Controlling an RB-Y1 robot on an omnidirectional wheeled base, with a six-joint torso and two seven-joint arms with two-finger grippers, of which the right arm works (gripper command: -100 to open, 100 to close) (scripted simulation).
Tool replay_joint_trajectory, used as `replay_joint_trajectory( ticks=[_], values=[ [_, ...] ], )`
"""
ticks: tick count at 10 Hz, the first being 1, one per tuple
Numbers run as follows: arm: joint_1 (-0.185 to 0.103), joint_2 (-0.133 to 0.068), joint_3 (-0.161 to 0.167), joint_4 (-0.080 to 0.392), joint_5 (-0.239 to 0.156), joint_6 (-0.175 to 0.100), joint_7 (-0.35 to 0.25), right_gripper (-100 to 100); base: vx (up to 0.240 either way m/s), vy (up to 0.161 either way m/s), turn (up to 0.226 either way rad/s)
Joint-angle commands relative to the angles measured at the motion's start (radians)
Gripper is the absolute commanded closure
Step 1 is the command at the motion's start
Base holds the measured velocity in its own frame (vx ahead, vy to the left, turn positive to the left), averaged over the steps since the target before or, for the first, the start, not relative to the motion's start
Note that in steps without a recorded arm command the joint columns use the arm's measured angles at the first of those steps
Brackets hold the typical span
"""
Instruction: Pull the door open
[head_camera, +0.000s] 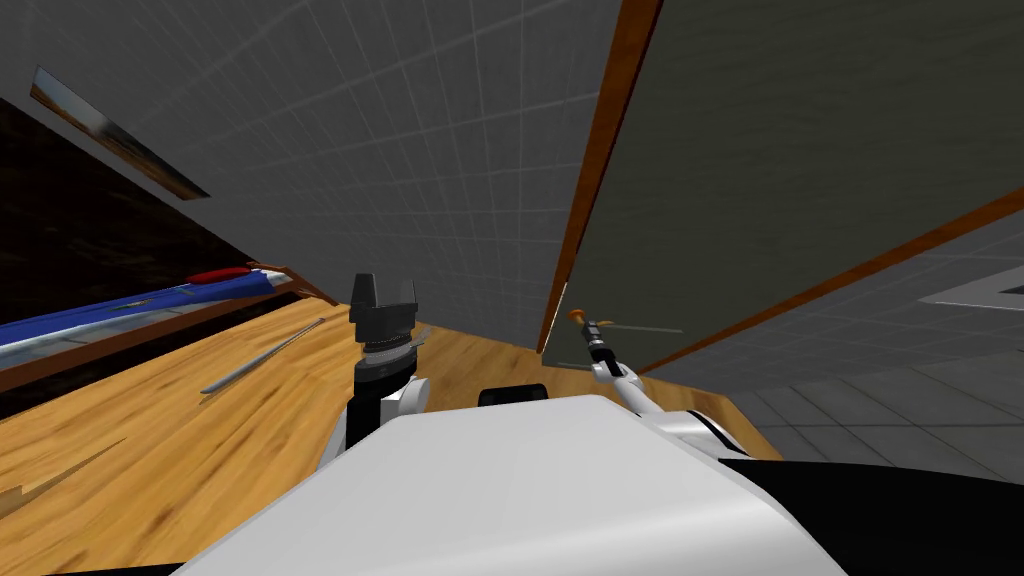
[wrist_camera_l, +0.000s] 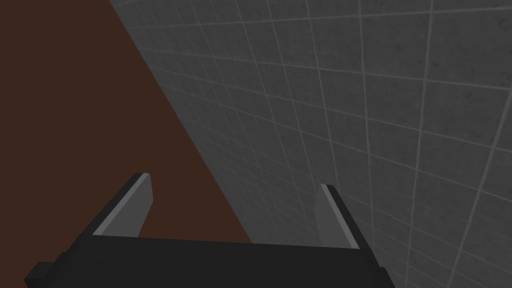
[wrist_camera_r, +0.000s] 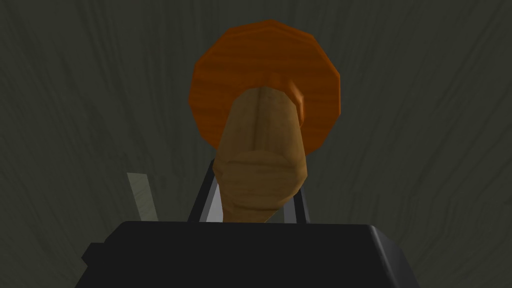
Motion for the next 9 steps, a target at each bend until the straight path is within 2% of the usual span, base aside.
replay_joint_trajectory(
  ticks=[1,3,4,9],
  values=[
    [0.003,-0.013,0.016,0.002,0.008,-0.013,-0.02,100,-0.217,-0.04,0.083],
    [0.01,-0.024,0.034,-0.003,0.016,-0.021,-0.039,100,-0.211,-0.032,0.077],
    [0.008,-0.02,0.03,-0.002,0.014,-0.015,-0.034,100,-0.097,-0.011,0.015],
    [0.052,-0.067,0.095,-0.021,0.041,-0.077,-0.106,100,-0.214,-0.071,0.112]
  ],
)
